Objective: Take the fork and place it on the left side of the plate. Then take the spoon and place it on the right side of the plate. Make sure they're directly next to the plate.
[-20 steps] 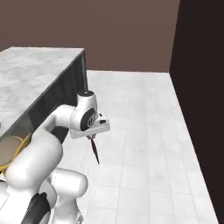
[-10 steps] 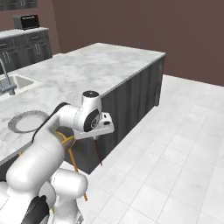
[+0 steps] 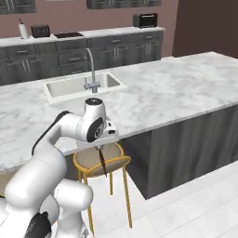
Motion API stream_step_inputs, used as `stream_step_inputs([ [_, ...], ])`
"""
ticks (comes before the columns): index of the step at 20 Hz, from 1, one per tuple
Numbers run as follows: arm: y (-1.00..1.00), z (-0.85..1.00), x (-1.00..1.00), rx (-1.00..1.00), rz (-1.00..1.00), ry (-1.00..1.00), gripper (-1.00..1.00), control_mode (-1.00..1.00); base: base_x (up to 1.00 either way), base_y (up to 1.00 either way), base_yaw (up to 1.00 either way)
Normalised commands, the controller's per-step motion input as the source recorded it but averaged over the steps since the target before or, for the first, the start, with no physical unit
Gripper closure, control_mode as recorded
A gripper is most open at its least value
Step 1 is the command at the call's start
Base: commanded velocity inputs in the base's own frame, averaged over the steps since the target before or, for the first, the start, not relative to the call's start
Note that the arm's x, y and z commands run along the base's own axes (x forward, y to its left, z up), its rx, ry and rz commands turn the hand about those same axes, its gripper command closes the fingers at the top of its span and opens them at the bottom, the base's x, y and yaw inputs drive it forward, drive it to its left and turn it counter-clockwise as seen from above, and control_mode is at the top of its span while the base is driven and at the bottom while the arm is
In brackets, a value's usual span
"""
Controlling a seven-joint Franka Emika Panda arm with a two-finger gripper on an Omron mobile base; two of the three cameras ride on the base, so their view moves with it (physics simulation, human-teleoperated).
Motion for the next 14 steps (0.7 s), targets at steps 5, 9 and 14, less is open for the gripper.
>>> stream_step_inputs([
  [5, 0.0, 0.0, 0.0, 0.0, 0.0, 0.0, 1.0, 1.0, 0.56, 0.0, 0.64],
  [9, 0.0, 0.0, 0.0, 0.0, 0.0, 0.0, 1.0, 1.0, 0.68, 0.0, 0.41],
  [14, 0.0, 0.0, 0.0, 0.0, 0.0, 0.0, 1.0, 1.0, 0.52, 0.04, 0.41],
])
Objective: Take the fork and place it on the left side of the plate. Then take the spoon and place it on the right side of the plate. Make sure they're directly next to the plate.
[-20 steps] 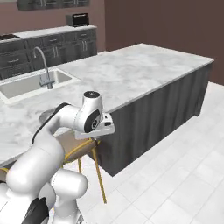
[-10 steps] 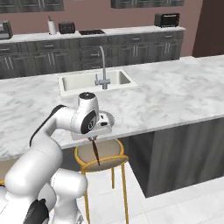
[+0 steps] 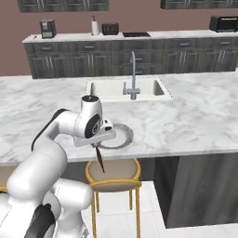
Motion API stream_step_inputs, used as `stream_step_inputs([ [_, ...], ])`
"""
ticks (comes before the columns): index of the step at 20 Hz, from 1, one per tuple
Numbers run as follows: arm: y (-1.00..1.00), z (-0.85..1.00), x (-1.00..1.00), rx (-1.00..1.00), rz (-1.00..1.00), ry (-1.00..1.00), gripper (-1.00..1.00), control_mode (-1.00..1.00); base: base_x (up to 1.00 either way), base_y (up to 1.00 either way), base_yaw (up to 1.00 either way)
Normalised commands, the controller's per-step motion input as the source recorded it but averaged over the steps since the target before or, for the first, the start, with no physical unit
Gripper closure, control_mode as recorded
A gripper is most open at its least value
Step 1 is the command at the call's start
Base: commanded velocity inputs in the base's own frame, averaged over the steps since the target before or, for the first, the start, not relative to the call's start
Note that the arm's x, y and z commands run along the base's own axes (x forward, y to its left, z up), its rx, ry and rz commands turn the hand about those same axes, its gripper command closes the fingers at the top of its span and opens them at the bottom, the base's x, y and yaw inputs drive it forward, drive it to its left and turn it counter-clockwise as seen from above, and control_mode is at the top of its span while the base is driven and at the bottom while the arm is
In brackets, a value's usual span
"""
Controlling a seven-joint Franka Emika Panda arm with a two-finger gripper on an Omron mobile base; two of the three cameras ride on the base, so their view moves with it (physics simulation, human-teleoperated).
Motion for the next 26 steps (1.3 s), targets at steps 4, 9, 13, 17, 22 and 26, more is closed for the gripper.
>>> stream_step_inputs([
  [4, 0.0, 0.0, 0.0, 0.0, 0.0, 0.0, 1.0, 1.0, 0.56, 0.03, 0.28],
  [9, 0.0, 0.0, 0.0, 0.0, 0.0, 0.0, 1.0, 1.0, 0.35, 0.03, 0.2],
  [13, 0.0, 0.0, 0.0, 0.0, 0.0, 0.0, 1.0, 1.0, 0.0, 0.0, 0.0],
  [17, 0.0, 0.0, 0.0, 0.0, 0.0, 0.0, 1.0, 1.0, 0.0, 0.0, 0.0],
  [22, 0.0, 0.0, 0.0, 0.0, 0.0, 0.0, 1.0, 1.0, 0.0, 0.0, 0.0],
  [26, 0.0, 0.0, 0.0, 0.0, 0.0, 0.0, 1.0, 1.0, 0.0, 0.0, 0.0],
])
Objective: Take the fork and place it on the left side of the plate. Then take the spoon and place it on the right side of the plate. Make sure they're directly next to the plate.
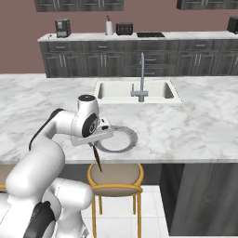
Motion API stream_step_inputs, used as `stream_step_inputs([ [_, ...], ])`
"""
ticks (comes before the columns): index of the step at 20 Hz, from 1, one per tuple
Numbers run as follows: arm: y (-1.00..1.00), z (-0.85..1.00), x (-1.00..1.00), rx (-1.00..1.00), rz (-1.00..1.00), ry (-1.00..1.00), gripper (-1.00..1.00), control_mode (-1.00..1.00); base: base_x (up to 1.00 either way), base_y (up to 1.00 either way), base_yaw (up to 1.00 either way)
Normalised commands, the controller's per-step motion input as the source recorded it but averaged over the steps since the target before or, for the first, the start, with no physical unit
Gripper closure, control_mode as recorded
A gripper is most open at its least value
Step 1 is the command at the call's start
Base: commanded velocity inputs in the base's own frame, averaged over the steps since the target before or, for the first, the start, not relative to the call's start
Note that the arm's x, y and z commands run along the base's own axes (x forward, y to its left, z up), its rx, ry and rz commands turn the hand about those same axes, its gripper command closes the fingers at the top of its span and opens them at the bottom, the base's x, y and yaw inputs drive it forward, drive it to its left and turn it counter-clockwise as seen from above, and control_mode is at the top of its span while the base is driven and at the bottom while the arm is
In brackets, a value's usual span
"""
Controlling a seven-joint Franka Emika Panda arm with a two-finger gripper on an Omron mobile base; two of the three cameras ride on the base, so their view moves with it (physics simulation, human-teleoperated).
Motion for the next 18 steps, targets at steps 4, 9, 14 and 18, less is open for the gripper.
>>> stream_step_inputs([
  [4, 0.0, 0.0, 0.0, 0.0, 0.0, 0.0, 1.0, -1.0, 0.0, 0.0, 0.0],
  [9, 0.0, 0.0, 0.0, 0.0, 0.0, 0.0, 1.0, -1.0, 0.0, 0.0, 0.0],
  [14, 0.0, -0.01, 0.0, 0.0, 0.0, 0.01, 1.0, -1.0, 0.0, 0.0, 0.0],
  [18, 0.34, -0.06, 0.49, 0.0, -0.13, 0.01, 1.0, -1.0, 0.0, 0.0, 0.0],
])
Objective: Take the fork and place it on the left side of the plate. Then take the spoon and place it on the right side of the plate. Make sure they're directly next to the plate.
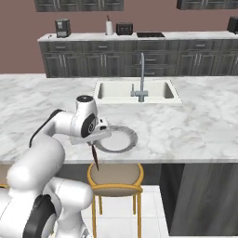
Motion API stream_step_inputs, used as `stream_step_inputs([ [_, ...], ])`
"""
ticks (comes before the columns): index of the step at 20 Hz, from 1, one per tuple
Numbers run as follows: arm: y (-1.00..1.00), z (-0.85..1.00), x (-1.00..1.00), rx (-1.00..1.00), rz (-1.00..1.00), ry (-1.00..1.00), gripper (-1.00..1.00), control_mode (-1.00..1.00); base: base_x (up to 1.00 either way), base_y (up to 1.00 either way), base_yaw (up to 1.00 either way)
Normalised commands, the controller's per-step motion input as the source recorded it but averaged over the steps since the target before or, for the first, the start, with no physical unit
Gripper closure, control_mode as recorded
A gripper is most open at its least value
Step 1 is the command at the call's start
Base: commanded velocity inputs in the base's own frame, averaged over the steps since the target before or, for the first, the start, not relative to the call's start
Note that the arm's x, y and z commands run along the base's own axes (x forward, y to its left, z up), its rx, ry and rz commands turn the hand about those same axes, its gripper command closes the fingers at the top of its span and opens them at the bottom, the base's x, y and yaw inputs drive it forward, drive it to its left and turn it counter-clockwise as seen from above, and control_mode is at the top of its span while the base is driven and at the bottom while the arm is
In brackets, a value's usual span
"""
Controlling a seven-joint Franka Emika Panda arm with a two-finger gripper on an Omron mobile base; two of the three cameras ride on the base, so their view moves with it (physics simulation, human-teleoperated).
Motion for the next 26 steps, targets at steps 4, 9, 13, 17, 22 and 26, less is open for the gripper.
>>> stream_step_inputs([
  [4, 0.49, 0.0, 0.65, 0.0, -0.18, 0.06, 1.0, -1.0, 0.0, 0.0, 0.0],
  [9, 0.51, 0.0, 0.65, 0.0, -0.13, 0.05, 1.0, -1.0, 0.0, 0.0, 0.0],
  [13, 0.4, -0.06, 0.68, 0.0, -0.06, 0.08, 1.0, -1.0, 0.0, 0.0, 0.0],
  [17, 0.27, -0.2, 0.69, 0.0, -0.02, 0.11, 1.0, -1.0, 0.0, 0.0, 0.0],
  [22, 0.28, -0.35, 0.58, 0.0, -0.02, 0.18, 1.0, -1.0, 0.0, 0.0, 0.0],
  [26, 0.14, -0.34, 0.54, 0.0, -0.02, 0.15, 1.0, -1.0, 0.0, 0.0, 0.0],
])
